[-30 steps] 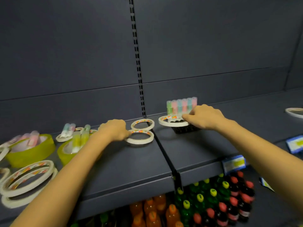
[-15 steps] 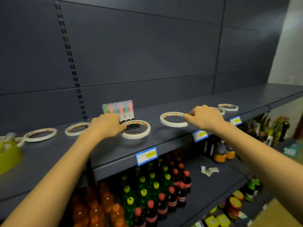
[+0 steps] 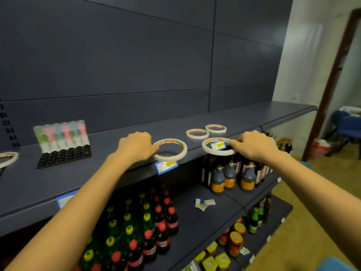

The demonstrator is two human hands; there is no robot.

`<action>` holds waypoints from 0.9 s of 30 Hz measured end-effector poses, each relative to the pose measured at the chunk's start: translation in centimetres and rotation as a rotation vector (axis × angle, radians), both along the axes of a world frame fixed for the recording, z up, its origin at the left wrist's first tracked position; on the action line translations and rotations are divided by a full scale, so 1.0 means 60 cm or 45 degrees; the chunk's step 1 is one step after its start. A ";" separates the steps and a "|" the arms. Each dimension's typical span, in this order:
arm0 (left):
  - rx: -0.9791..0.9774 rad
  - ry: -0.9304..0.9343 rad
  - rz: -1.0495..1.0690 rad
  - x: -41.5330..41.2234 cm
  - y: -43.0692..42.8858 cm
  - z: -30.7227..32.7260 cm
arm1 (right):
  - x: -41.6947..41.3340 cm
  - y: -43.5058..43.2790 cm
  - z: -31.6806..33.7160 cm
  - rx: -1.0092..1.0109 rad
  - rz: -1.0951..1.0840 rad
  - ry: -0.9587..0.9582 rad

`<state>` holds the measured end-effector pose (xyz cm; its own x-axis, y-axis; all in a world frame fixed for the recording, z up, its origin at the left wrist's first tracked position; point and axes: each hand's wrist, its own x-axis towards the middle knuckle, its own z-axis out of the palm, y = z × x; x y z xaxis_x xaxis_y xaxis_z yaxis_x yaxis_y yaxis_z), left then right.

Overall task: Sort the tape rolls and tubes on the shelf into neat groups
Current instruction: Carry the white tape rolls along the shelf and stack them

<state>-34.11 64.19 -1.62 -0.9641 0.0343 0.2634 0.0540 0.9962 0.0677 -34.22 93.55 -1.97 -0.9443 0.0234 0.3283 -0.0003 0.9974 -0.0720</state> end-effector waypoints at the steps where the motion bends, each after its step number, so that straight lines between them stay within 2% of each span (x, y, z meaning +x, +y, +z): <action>1: -0.008 0.006 -0.018 -0.016 0.017 0.004 | -0.010 0.015 0.000 -0.002 -0.011 -0.001; 14: -0.014 0.003 -0.038 -0.243 0.138 0.008 | -0.219 0.120 0.008 -0.036 -0.026 0.050; 27: -0.053 -0.124 0.166 -0.334 0.195 -0.029 | -0.393 0.117 -0.015 -0.069 0.146 -0.047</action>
<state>-54.14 75.88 -3.35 -0.9820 -0.0840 0.1691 -0.0810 0.9964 0.0246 -57.78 100.56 -2.84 -0.9533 -0.0687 0.2942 -0.1103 0.9857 -0.1275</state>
